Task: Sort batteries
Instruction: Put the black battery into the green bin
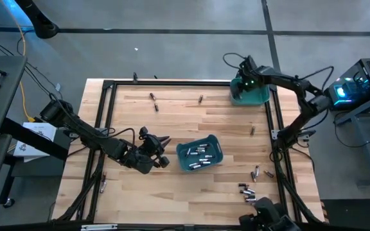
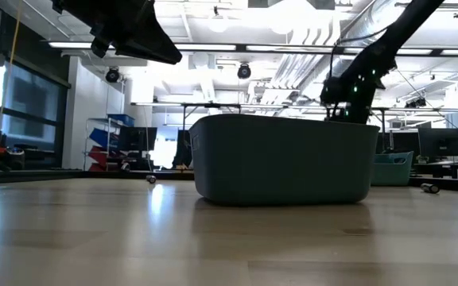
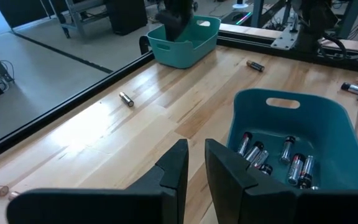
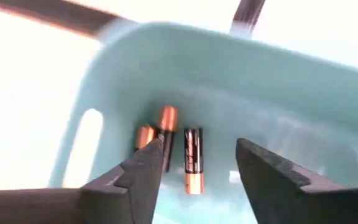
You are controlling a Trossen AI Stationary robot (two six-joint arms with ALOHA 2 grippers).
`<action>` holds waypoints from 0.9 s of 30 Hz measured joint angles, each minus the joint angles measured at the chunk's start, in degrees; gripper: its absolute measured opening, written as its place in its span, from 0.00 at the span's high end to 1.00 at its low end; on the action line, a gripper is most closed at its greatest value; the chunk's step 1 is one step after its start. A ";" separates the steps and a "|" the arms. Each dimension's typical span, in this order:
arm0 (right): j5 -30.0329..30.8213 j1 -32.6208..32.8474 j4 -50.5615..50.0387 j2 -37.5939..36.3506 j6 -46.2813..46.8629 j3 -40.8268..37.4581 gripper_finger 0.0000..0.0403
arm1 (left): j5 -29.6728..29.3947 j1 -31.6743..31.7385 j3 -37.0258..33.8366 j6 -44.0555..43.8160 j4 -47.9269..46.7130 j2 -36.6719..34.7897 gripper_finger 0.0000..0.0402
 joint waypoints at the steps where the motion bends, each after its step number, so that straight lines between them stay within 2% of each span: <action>1: 0.01 0.00 -0.23 -1.07 0.00 0.42 0.49 | 0.00 0.00 0.00 -0.02 0.00 0.01 0.88; 12: -0.02 0.92 -1.61 -13.32 -2.98 1.56 0.48 | 0.00 0.09 0.00 -0.48 -0.02 0.00 0.88; 17: -2.00 8.77 1.12 -16.39 -4.76 1.56 0.48 | -0.14 0.11 0.00 -0.48 -0.02 0.00 0.88; 22: -2.20 20.28 11.11 -13.31 -5.04 1.60 0.48 | -1.01 0.78 -0.02 -0.48 0.04 0.00 0.88; 27: -1.38 25.99 21.99 -5.24 -2.38 1.60 0.48 | 0.49 2.13 0.00 0.55 2.57 0.00 0.88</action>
